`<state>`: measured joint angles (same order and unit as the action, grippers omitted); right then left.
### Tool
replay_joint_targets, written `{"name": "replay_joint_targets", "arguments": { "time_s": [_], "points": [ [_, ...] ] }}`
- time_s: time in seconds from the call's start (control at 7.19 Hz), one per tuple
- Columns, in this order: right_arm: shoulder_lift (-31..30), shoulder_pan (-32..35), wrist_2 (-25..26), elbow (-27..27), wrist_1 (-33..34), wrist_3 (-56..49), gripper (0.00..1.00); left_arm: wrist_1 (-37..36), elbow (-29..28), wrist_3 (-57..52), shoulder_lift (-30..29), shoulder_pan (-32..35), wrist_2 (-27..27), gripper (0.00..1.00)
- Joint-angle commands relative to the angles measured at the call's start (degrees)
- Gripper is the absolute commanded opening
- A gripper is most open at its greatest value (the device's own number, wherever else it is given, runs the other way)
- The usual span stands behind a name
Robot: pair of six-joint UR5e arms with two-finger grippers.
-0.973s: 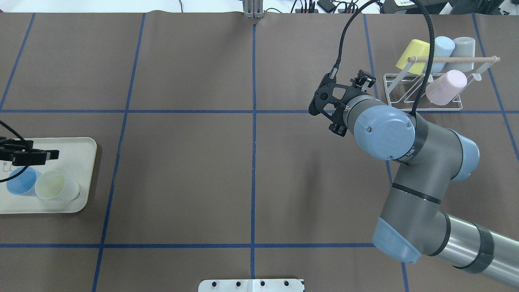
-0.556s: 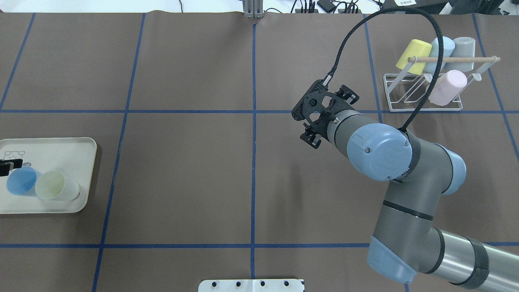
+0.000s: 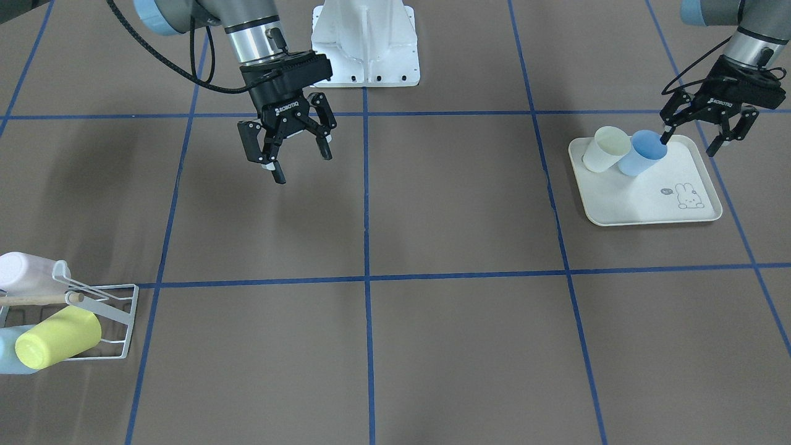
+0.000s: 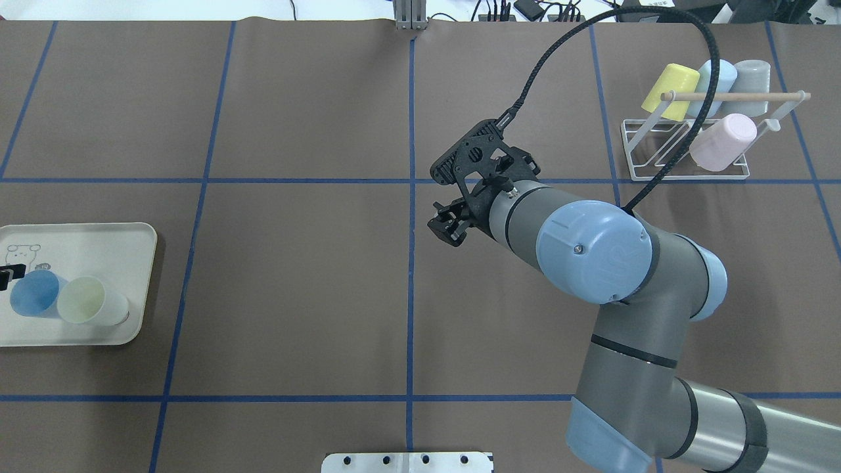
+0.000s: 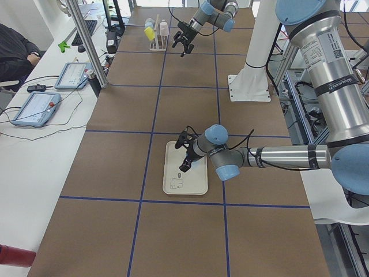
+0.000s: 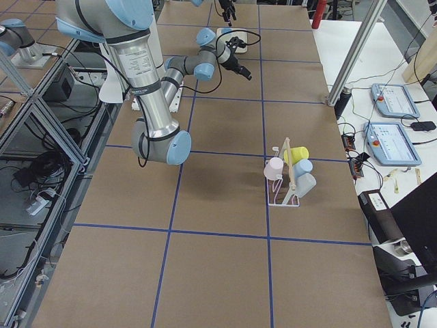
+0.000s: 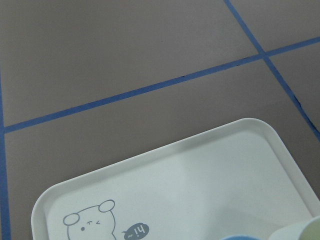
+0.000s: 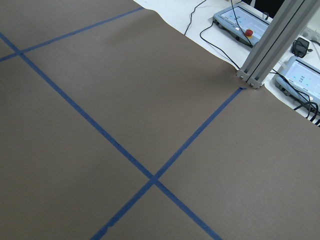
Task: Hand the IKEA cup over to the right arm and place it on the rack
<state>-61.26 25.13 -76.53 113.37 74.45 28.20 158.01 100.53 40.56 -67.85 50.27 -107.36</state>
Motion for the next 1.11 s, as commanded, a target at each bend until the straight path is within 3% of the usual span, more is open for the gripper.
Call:
{"name": "replay_joint_targets", "arguments": {
  "time_s": [0.0,0.14,0.28,0.42,0.56,0.97],
  "points": [
    [0.1,-0.8,0.1,-0.3,0.0,0.2,0.99,3.7,-3.6,0.1,-1.2,-2.9,0.0,1.0],
    [-0.2,-0.8,0.1,-0.3,0.0,0.2,0.99,4.6,-3.6,0.4,-1.2,-3.9,0.0,1.0],
    [-0.4,-0.9,0.2,-0.3,0.0,0.2,0.99,4.8,-3.5,0.5,-1.2,-4.2,0.0,0.93],
    [-0.5,-1.0,0.3,-0.3,-0.1,0.2,0.99,5.6,-3.6,2.5,-1.2,-4.2,-0.1,0.32],
    [-0.5,-1.1,0.3,-0.3,-0.1,0.1,0.99,5.6,-3.6,2.7,-1.3,-4.2,-0.2,0.0],
    [-0.6,-1.1,0.4,-1.1,-0.1,-0.1,0.99,5.6,-5.9,2.0,-2.4,-4.1,-0.6,0.0]
  ]
}}
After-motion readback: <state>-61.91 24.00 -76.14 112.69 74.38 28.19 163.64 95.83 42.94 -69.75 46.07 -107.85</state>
